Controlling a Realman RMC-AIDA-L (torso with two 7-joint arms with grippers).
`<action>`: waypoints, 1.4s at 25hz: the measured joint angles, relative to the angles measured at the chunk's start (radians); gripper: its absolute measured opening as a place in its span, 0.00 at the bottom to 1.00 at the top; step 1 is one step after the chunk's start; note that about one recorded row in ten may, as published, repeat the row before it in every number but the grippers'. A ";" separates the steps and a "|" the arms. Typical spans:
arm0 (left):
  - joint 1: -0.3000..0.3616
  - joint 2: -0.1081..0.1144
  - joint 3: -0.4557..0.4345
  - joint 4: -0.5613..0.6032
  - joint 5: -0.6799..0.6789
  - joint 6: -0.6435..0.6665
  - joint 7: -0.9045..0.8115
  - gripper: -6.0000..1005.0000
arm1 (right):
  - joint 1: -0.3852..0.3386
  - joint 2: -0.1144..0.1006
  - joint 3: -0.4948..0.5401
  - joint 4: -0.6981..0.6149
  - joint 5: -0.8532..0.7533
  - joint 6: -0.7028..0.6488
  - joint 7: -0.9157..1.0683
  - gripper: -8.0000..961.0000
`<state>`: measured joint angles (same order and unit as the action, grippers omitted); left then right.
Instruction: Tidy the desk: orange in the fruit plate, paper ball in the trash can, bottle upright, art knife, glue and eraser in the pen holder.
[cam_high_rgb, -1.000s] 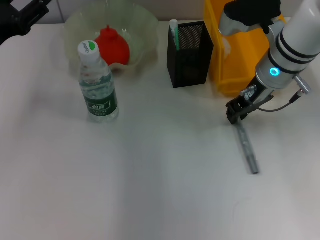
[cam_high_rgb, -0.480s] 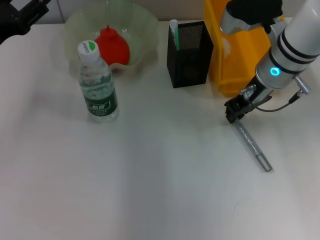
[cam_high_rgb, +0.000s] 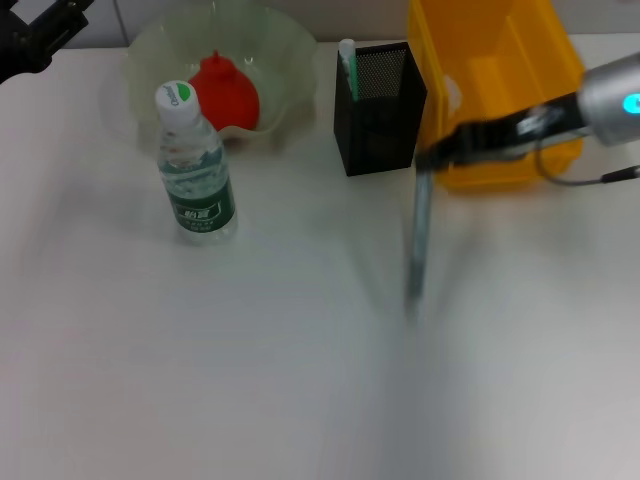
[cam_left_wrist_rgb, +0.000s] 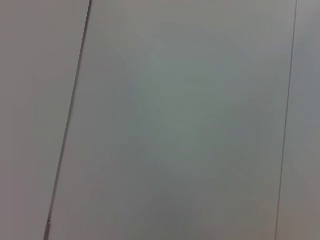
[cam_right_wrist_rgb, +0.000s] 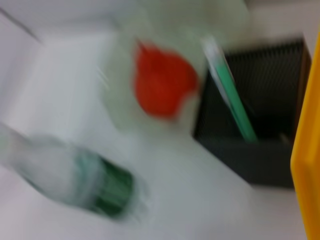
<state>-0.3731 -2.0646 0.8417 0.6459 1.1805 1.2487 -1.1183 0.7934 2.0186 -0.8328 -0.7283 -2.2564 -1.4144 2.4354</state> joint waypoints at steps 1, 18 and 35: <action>0.000 0.000 0.000 0.000 0.000 0.000 0.000 0.75 | -0.025 -0.008 0.027 0.015 0.078 -0.005 -0.048 0.15; -0.022 0.001 -0.006 0.000 -0.001 -0.012 0.011 0.75 | -0.214 0.058 0.079 0.144 0.840 0.099 -0.847 0.13; -0.012 -0.003 -0.030 -0.020 -0.001 -0.012 0.014 0.75 | -0.054 0.066 0.044 0.255 0.853 0.345 -1.211 0.08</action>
<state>-0.3856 -2.0672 0.8112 0.6255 1.1796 1.2364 -1.1044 0.7394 2.0845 -0.7891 -0.4731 -1.4033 -1.0693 1.2243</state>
